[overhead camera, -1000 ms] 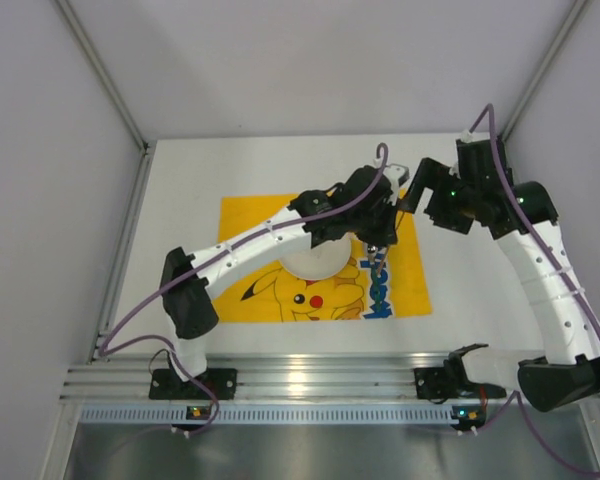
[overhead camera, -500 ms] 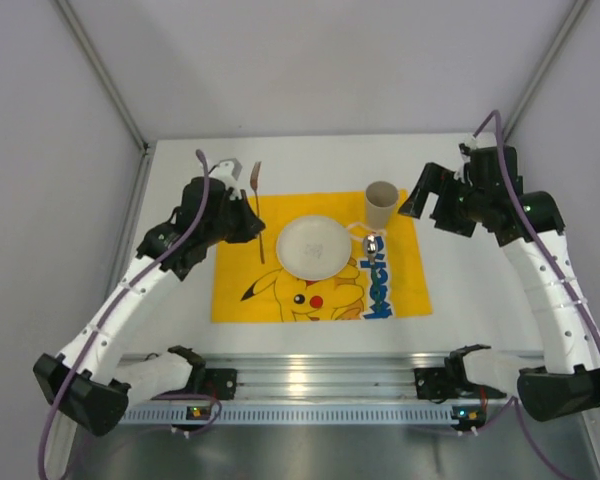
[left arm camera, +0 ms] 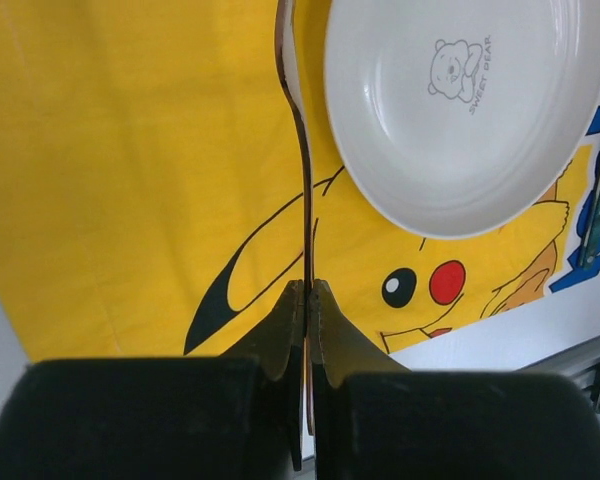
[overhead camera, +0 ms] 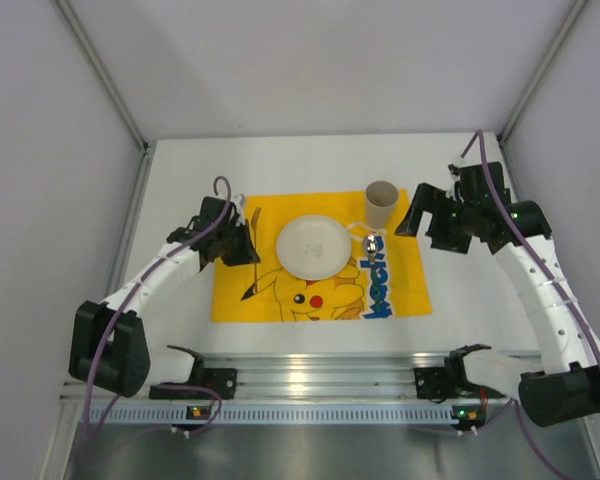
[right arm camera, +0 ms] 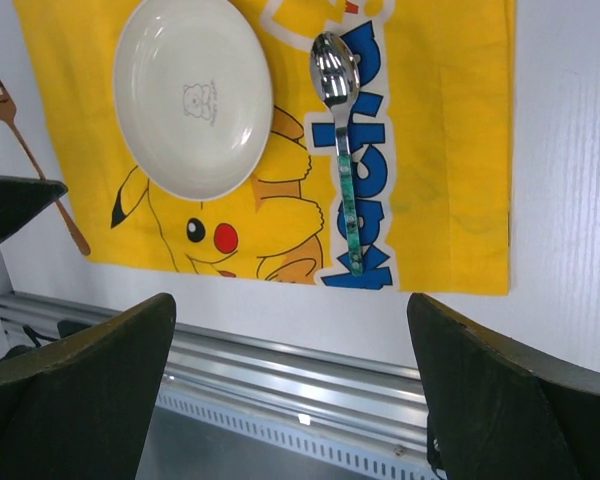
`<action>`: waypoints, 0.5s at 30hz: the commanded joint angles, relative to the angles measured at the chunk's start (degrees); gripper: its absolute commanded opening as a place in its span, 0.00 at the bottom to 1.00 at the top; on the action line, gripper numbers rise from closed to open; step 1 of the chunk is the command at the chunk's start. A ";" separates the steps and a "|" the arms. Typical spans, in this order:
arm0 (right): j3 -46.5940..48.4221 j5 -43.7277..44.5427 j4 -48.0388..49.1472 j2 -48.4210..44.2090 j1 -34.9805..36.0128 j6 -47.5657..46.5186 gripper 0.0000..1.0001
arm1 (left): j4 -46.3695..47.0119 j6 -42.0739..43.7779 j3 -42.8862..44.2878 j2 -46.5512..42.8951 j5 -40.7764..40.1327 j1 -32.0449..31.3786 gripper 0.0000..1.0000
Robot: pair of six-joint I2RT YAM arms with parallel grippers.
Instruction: Set the dinner table for one person
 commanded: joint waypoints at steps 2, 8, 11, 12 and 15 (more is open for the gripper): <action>-1.19 -0.60 -0.15 -2.56 -0.52 -1.17 1.00 | 9.80 0.31 -2.33 1.59 7.71 1.21 0.00; -2.78 0.54 -1.12 -3.44 -0.52 -1.88 1.00 | 14.37 0.39 -4.35 6.33 8.51 1.48 0.00; -2.78 0.89 -1.30 -3.44 -0.52 -2.23 1.00 | 14.90 1.18 -4.79 8.71 8.86 1.65 0.00; -2.78 1.15 -1.38 -3.36 -0.52 -2.23 1.00 | 14.81 1.36 -4.79 9.32 8.60 1.65 0.00; -2.69 1.68 -1.47 -3.09 -0.52 -2.40 1.00 | 13.94 2.15 -5.23 9.68 7.28 1.74 0.00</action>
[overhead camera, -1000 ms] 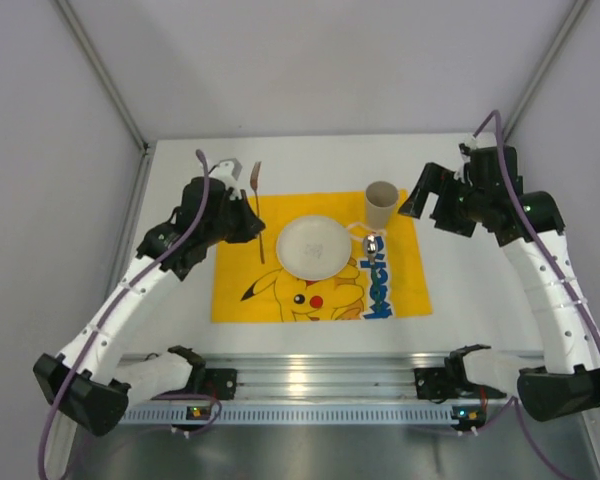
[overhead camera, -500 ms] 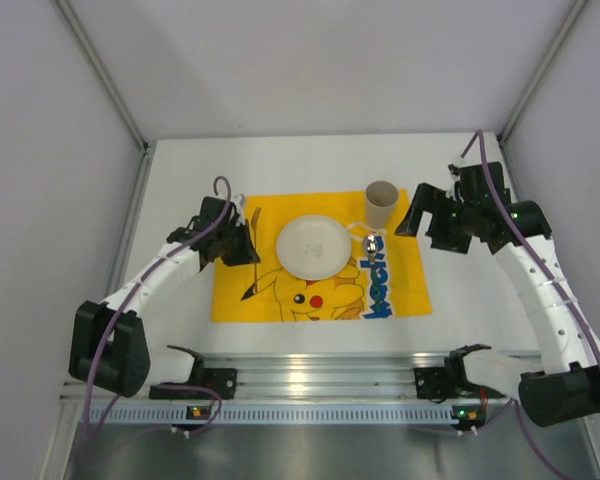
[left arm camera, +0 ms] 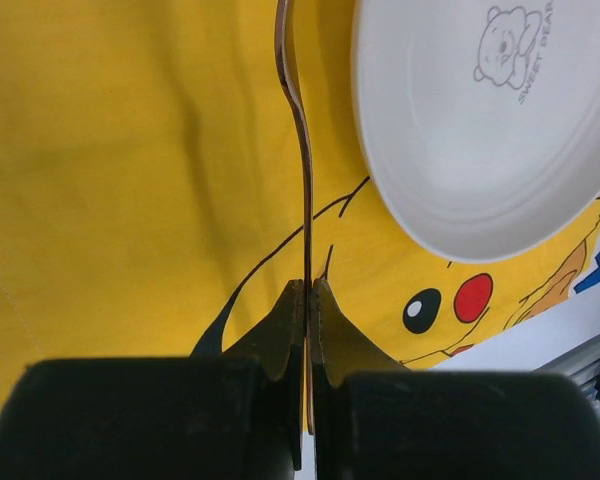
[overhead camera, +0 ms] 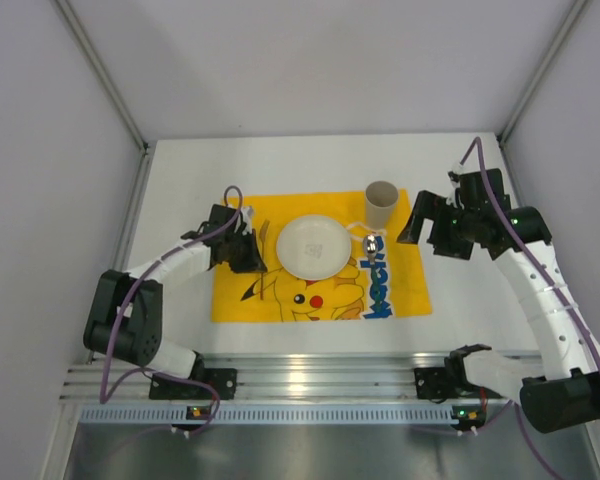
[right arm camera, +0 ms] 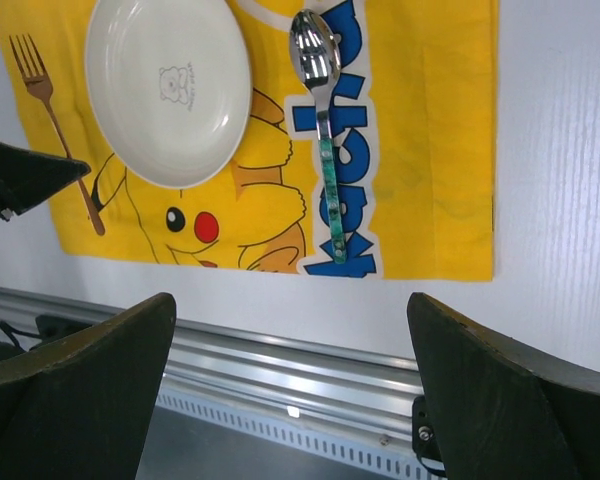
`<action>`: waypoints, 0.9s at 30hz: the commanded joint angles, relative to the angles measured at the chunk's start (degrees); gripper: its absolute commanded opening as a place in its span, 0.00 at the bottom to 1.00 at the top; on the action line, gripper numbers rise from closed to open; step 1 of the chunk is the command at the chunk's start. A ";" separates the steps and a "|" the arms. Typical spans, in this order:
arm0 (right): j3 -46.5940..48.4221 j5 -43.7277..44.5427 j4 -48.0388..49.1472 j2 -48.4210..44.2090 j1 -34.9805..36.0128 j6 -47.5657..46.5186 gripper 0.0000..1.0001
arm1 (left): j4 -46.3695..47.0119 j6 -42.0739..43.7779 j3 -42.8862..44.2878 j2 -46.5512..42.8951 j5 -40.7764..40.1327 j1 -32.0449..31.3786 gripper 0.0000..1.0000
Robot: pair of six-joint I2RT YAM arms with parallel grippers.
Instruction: Set the dinner table for one person
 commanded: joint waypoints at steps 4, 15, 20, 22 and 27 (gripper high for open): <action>-0.16 1.45 -0.44 -0.88 -0.69 -1.18 1.00 | 2.39 2.35 -1.56 -0.68 -0.99 0.49 0.00; -0.95 1.45 0.61 0.08 -1.04 -1.18 1.00 | -0.07 2.61 0.10 1.60 -4.06 1.11 0.22; -1.48 1.36 1.05 -0.18 -1.22 -1.09 1.00 | -1.30 2.87 0.63 1.43 -5.56 2.07 0.47; -1.74 1.45 1.14 -0.44 -1.31 -1.09 1.00 | -2.78 3.49 1.59 1.25 -5.56 2.34 0.47; -2.44 1.27 1.14 -1.23 -1.31 -0.92 0.99 | -6.13 3.84 5.19 -1.29 -7.05 3.04 0.47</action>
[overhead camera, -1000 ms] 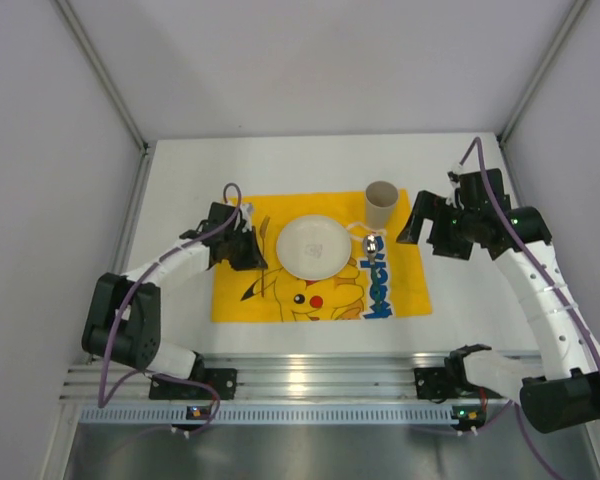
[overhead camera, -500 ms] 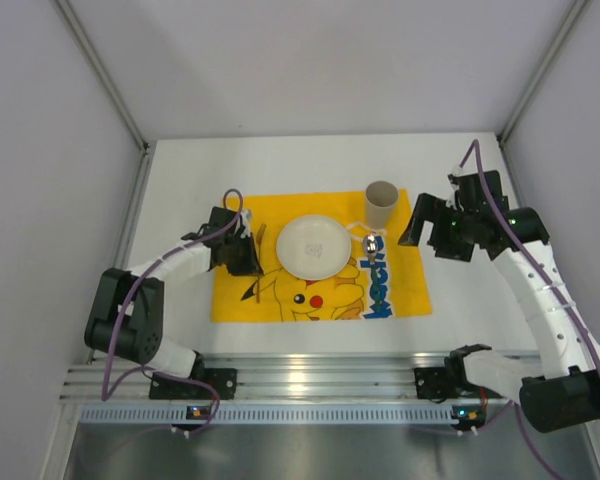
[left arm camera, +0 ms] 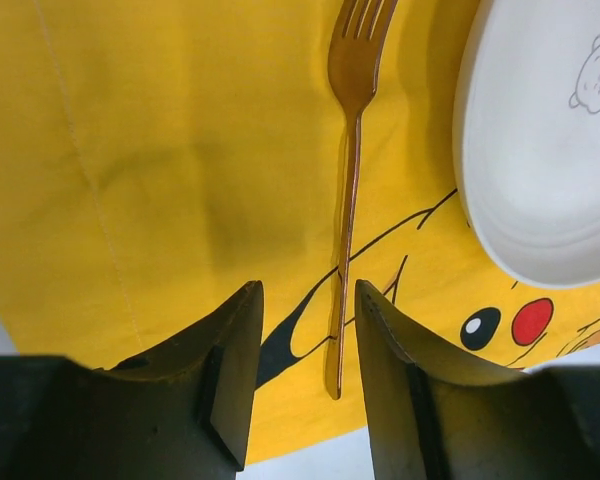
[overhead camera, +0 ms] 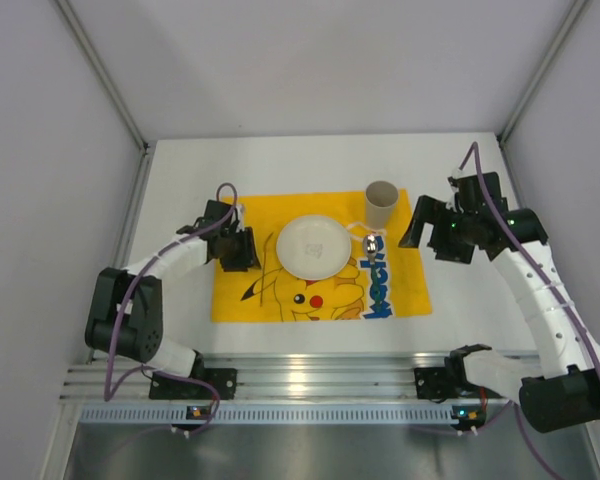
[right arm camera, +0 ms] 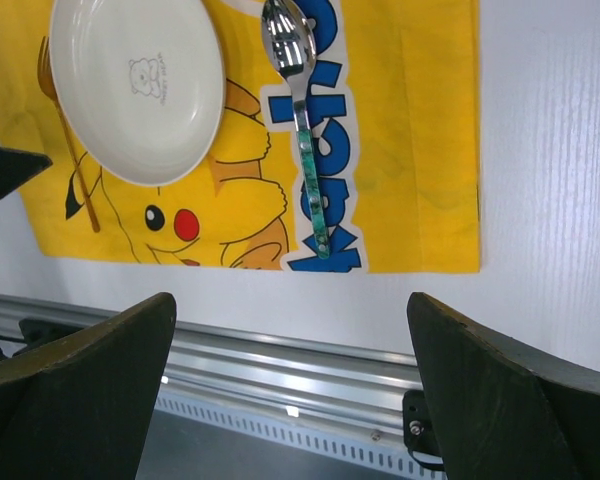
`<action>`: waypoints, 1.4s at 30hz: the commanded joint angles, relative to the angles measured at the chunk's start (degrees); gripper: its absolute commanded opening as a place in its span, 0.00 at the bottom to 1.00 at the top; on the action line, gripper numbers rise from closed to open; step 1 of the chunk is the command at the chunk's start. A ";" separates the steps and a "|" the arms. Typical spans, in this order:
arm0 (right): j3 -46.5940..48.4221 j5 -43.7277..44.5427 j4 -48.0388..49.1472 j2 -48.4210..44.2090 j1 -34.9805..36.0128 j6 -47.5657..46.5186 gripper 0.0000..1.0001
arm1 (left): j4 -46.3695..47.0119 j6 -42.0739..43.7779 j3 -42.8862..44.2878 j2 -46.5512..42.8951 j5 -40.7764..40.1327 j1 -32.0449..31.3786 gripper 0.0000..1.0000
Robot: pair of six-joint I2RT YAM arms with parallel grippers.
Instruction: Set the dinner table for one person
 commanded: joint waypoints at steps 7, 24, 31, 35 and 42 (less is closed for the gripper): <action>0.07 1.21 1.10 -3.03 -0.56 -0.88 1.00 | -5.04 0.08 8.42 -7.71 -0.78 0.68 0.44; -0.90 1.65 -1.98 -4.71 -0.56 -1.67 1.00 | 10.17 -8.10 14.46 10.65 11.09 0.33 0.00; -0.11 2.26 -2.24 -4.36 -0.56 -0.44 1.00 | 6.83 -4.86 18.61 15.49 8.81 0.33 0.00; 0.25 2.53 -1.98 -3.83 -0.48 -0.09 1.00 | 4.72 -2.74 19.40 17.43 8.28 0.33 0.00; 0.51 2.53 -0.93 -2.42 -0.56 0.44 1.00 | 3.41 -0.11 17.29 16.55 5.82 0.42 0.00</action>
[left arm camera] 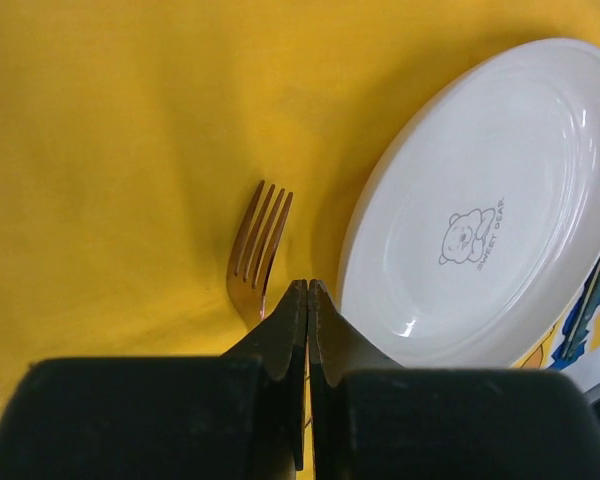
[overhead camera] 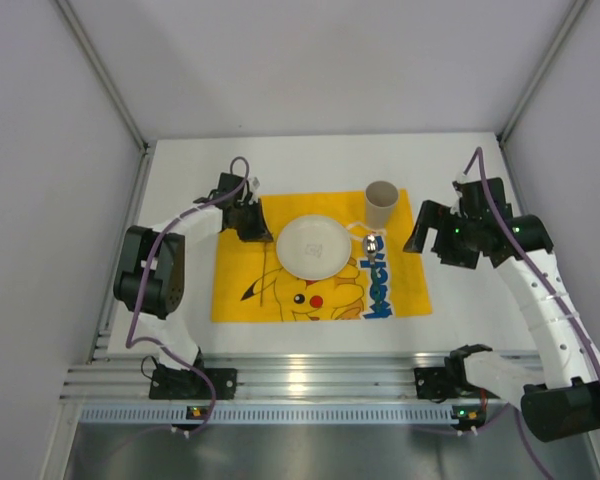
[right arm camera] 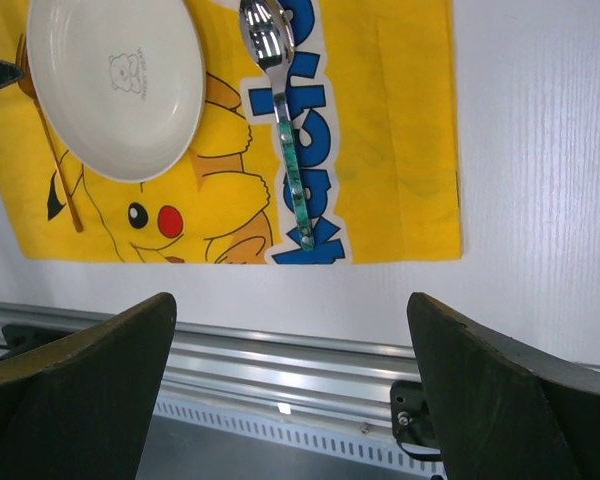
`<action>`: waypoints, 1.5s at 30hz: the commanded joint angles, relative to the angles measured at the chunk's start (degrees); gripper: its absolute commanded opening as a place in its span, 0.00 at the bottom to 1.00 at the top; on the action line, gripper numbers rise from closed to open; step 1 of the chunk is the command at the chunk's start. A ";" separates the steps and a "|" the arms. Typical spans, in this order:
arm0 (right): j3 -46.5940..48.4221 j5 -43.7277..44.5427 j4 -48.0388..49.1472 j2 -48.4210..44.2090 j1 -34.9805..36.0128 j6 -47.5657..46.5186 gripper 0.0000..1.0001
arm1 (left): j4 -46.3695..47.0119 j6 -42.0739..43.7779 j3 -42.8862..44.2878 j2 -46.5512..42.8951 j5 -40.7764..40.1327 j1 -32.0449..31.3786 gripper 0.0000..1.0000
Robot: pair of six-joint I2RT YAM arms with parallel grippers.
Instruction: Set the dinner table for one person
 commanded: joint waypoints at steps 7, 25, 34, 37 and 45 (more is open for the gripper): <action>1.45 0.25 1.79 1.12 -0.56 0.97 1.00 | -3.25 5.29 -0.89 -0.72 -3.46 0.27 0.00; 1.18 -0.01 2.58 -1.68 -0.56 0.45 1.00 | -8.44 4.86 1.65 -10.79 -3.55 2.29 0.00; 1.38 5.08 15.40 -16.62 -0.48 -0.71 1.00 | -14.41 -0.95 -2.12 -36.88 -11.61 -0.07 0.54; -4.43 6.85 17.52 -22.33 -0.48 -1.31 1.00 | -17.22 -1.65 -4.14 -45.61 -19.44 -0.79 0.99; -11.20 4.30 14.53 -28.41 -0.56 -0.35 1.00 | -25.32 -1.56 -4.32 -53.97 -28.51 -0.79 0.99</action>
